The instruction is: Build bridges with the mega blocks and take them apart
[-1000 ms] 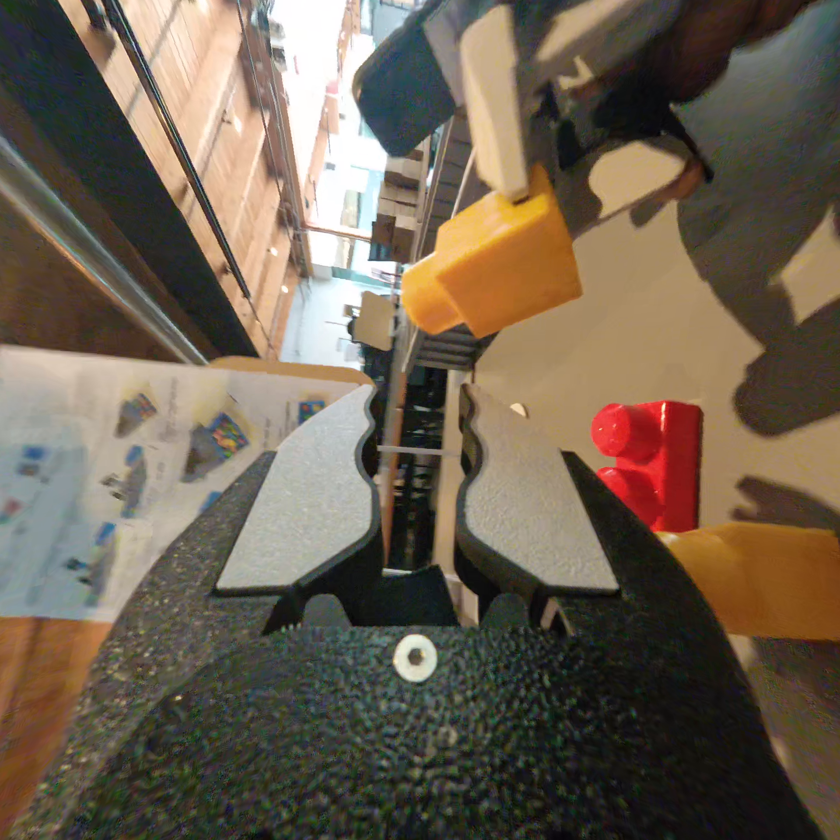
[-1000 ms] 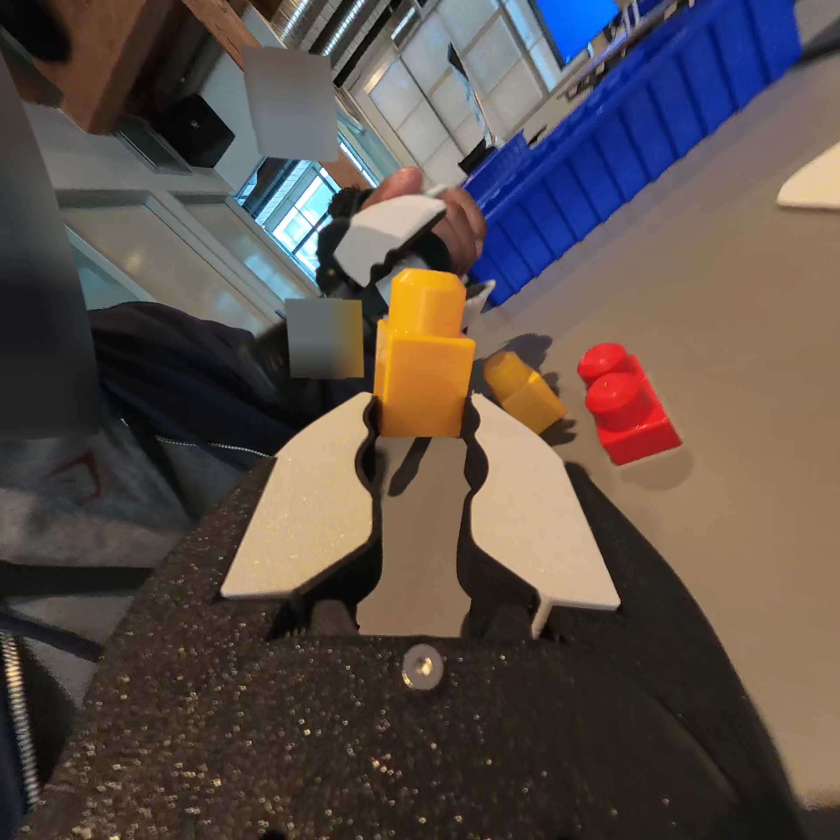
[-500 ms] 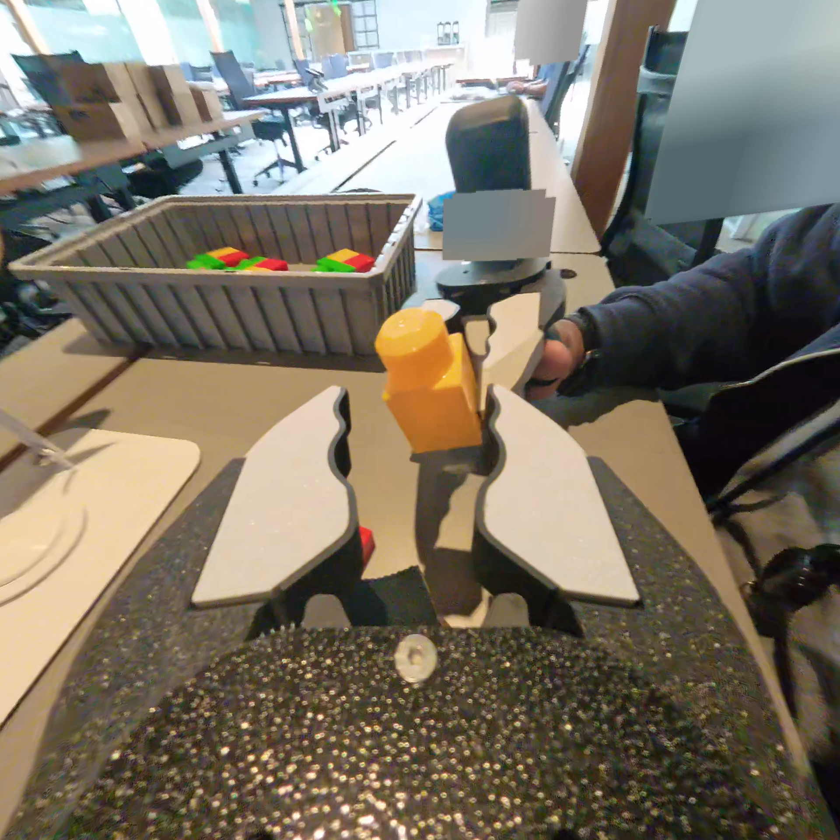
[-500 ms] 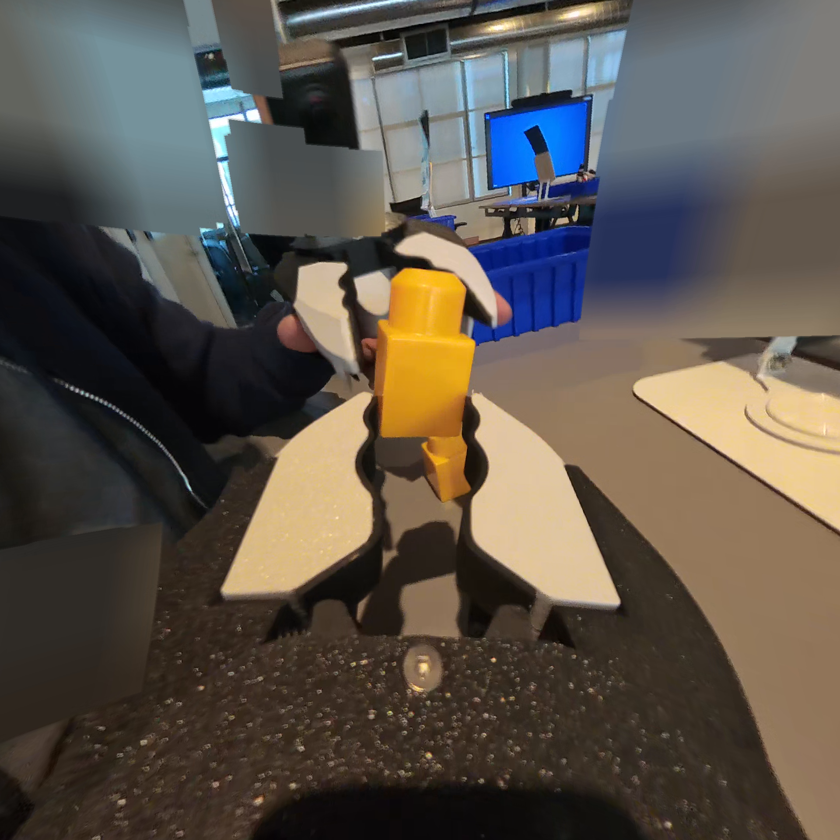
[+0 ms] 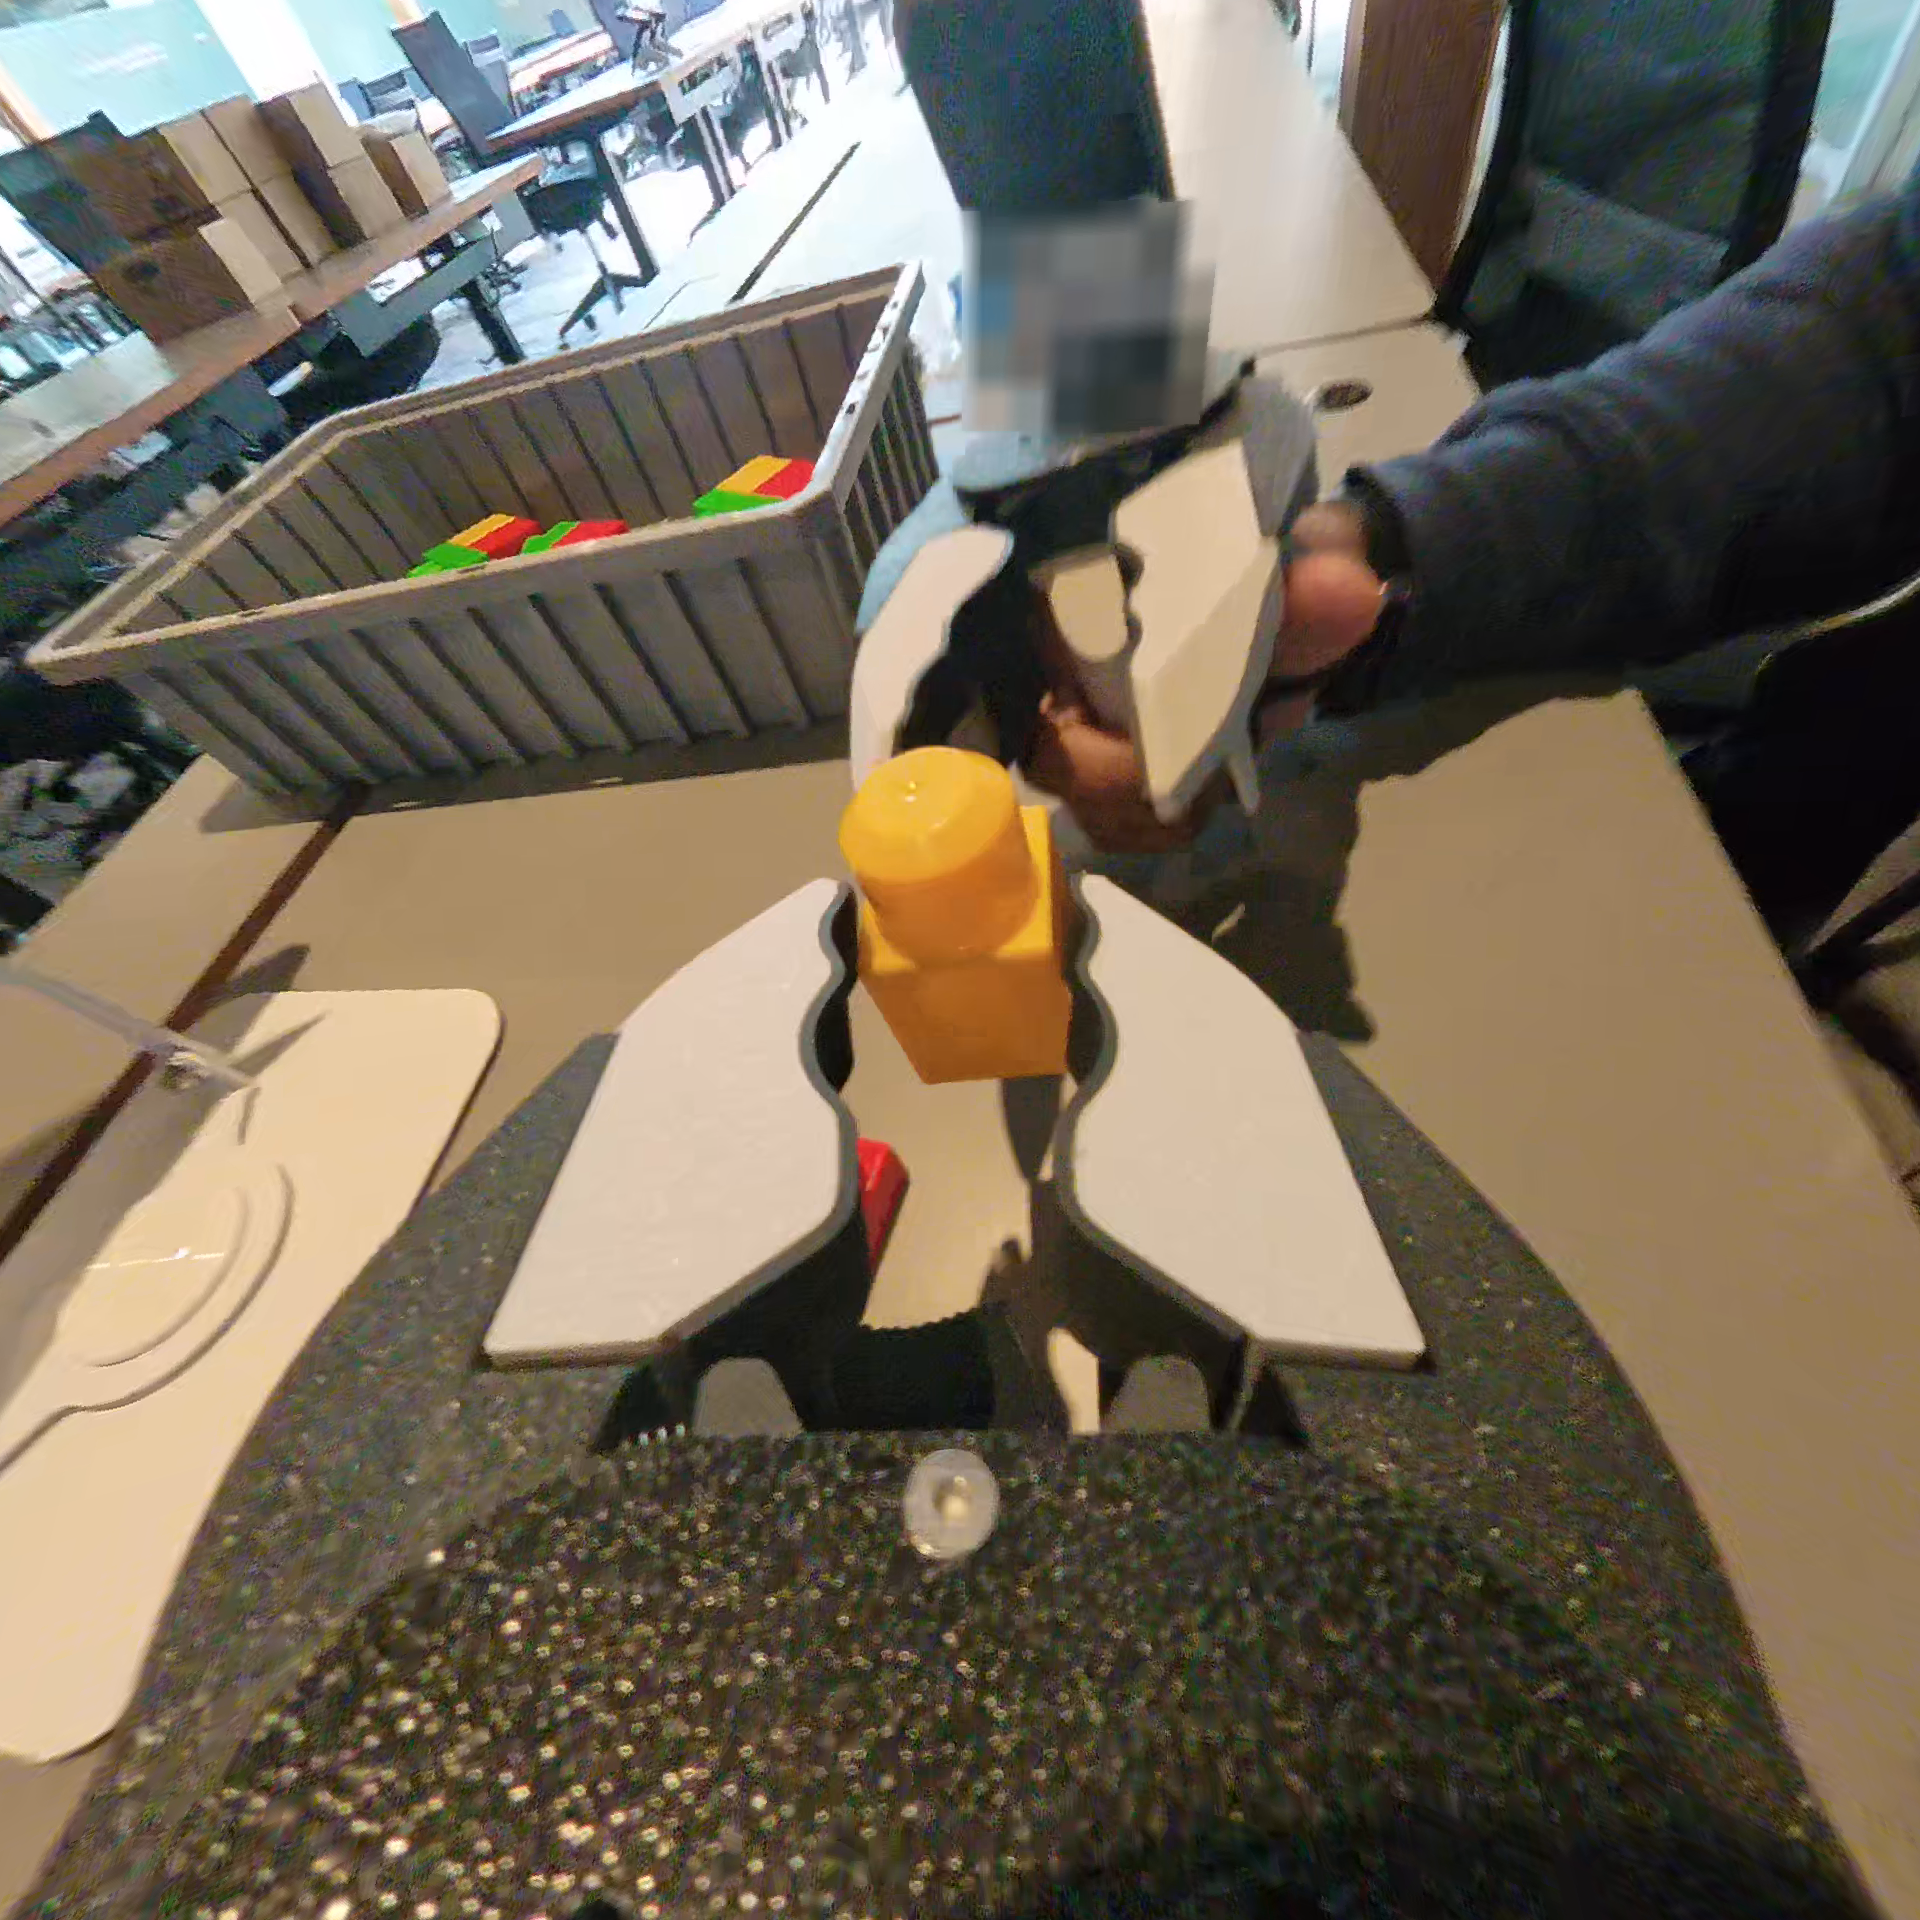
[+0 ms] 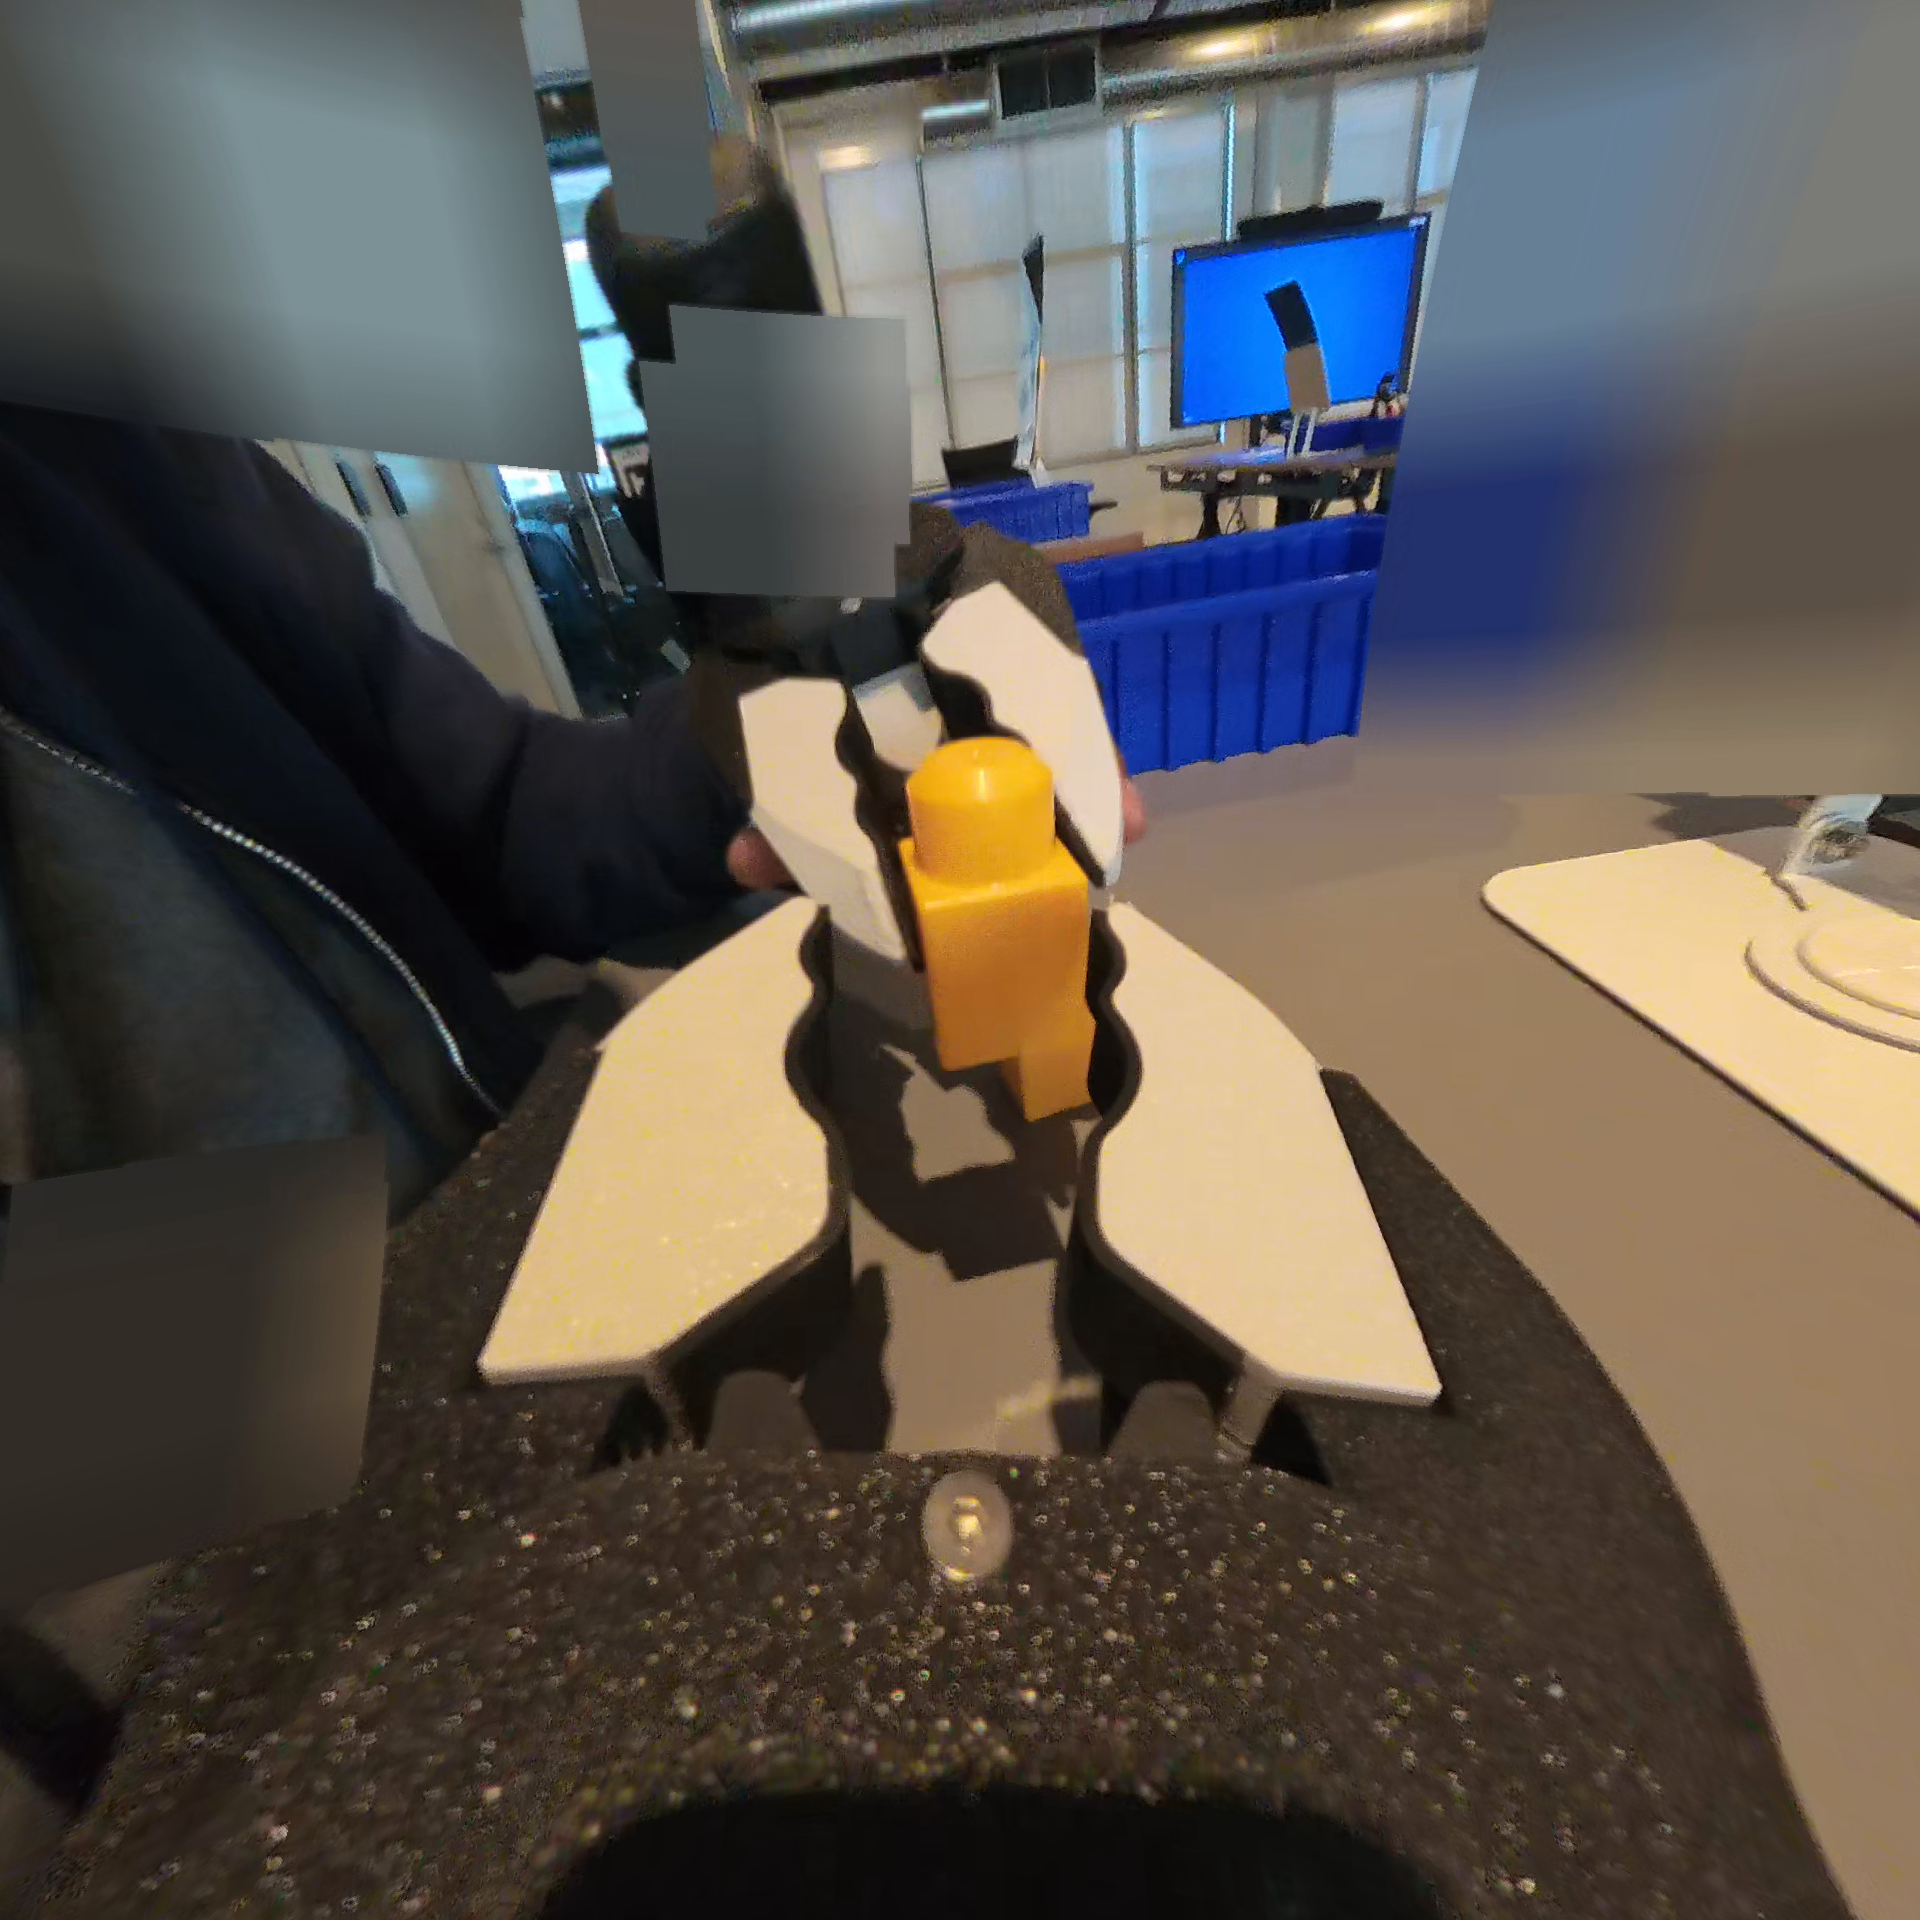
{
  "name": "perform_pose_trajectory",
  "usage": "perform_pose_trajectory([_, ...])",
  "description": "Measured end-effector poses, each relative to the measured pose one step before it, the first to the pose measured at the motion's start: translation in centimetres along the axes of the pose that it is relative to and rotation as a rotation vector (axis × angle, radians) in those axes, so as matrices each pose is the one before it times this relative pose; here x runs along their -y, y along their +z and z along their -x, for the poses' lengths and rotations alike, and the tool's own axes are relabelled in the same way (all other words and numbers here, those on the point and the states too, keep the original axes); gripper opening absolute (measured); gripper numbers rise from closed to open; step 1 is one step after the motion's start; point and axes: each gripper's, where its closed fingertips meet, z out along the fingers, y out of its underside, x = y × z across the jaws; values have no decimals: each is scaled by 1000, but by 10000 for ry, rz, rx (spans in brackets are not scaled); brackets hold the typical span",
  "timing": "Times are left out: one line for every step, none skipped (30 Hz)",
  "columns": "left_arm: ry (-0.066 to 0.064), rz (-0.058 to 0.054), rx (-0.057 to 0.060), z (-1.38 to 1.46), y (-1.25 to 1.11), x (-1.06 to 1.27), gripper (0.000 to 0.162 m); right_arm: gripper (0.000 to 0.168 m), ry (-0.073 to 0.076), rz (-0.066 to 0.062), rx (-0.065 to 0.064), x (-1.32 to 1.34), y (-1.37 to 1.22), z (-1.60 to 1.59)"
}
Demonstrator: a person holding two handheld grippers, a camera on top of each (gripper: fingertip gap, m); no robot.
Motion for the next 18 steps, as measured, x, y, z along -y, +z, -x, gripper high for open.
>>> perform_pose_trajectory([287, 245, 205, 165, 59, -315, 37, 46, -67, -96, -98, 227, -378, -156])
perform_pose_trajectory([254, 205, 195, 123, 82, -251, 37, 44, -158, -59, -177, 224, -329, -189])
perform_pose_trajectory([205, 188, 163, 55, 123, -196, 37, 42, -217, -78, -213, 249, -320, -148])
perform_pose_trajectory([139, 210, 137, 11, 167, -213, 37, 39, -212, -100, -185, 265, -264, -21])
perform_pose_trajectory([131, 209, 110, -40, 196, -197, 37, 36, -154, -96, -147, 237, -138, -22])
perform_pose_trajectory([158, 173, 82, -97, 197, -146, 37, 35, -88, -67, -92, 156, 20, 31])
perform_pose_trajectory([157, 120, 53, -157, 166, -55, 37, 34, -22, 27, -1, -1, 116, 111])
perform_pose_trajectory([125, 69, 70, -103, 140, 22, 37, 35, 8, 139, 63, -195, 212, 179])
perform_pose_trajectory([73, 57, 105, -20, 109, 36, 37, 36, -22, 183, 37, -303, 250, 155])
perform_pose_trajectory([34, 70, 93, 17, 95, 4, 37, 36, -78, 177, -2, -302, 266, 117])
perform_pose_trajectory([32, 42, 50, -27, 60, 4, 37, 37, -106, 161, -52, -233, 236, 102])
perform_pose_trajectory([31, 13, -22, -102, 31, 17, 37, 37, -98, 143, -88, -220, 186, 10])
perform_pose_trajectory([16, -4, -66, -155, 34, 3, 37, 38, -63, 105, -99, -155, 149, -43])
perform_pose_trajectory([-14, -3, -33, -101, 38, -1, 37, 38, -31, 47, -63, -69, 111, -16])
perform_pose_trajectory([-29, 12, 7, -34, 41, -39, 37, 37, -11, -10, -15, 15, 77, 47])
perform_pose_trajectory([-21, 9, 1, -33, 38, -27, 37, 36, -10, -29, 0, 38, 58, 43])
perform_pose_trajectory([-18, -22, -3, -40, 11, 26, 37, 35, -7, 10, -34, -32, 64, -11])
perform_pose_trajectory([-32, -24, -24, -52, 3, 35, 37, 34, -10, 60, -37, -125, 58, -58])
